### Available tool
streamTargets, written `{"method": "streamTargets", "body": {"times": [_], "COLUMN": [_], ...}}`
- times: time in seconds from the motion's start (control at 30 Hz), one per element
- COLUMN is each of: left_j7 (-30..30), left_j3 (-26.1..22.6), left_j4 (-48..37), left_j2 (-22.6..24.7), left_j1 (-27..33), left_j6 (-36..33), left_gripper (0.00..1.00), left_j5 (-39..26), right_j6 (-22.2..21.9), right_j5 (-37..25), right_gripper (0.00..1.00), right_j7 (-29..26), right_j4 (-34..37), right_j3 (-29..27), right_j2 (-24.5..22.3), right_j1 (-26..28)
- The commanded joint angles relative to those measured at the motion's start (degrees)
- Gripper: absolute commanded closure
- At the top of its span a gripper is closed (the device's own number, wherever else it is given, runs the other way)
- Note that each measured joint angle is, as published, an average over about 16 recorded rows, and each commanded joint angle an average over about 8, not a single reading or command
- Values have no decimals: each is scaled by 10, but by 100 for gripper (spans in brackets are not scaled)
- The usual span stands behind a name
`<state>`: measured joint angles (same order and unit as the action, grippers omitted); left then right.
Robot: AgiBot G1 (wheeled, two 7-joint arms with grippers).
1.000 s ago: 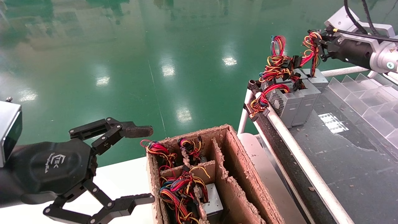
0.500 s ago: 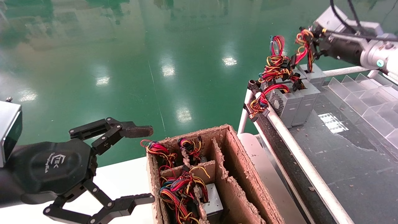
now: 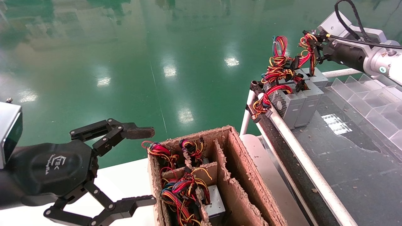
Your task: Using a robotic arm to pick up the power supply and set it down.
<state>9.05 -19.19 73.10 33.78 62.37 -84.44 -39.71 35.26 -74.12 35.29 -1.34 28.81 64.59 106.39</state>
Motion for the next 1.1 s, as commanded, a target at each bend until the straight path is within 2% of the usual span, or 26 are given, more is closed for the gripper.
{"method": "streamTargets", "body": {"times": [0.03, 0.3, 0.53, 0.93, 1.1], "left_j7": [0, 0, 0, 0, 0], "left_j3": [0, 0, 0, 0, 0], "left_j4": [0, 0, 0, 0, 0], "left_j2": [0, 0, 0, 0, 0], "left_j1": [0, 0, 0, 0, 0], "left_j6": [0, 0, 0, 0, 0], "left_gripper": [0, 0, 0, 0, 0], "left_j5": [0, 0, 0, 0, 0], "right_j6": [1, 4, 19, 93, 121], "right_j5": [3, 9, 29, 104, 123], "right_gripper": [0, 0, 0, 0, 0], "right_j7": [2, 7, -12, -82, -103], "right_j4": [0, 5, 13, 10, -18], "right_j3": [-2, -7, -20, -72, -81], "right_j2": [0, -1, -6, -31, -45], "right_j1": [-1, 0, 4, 30, 16]}}
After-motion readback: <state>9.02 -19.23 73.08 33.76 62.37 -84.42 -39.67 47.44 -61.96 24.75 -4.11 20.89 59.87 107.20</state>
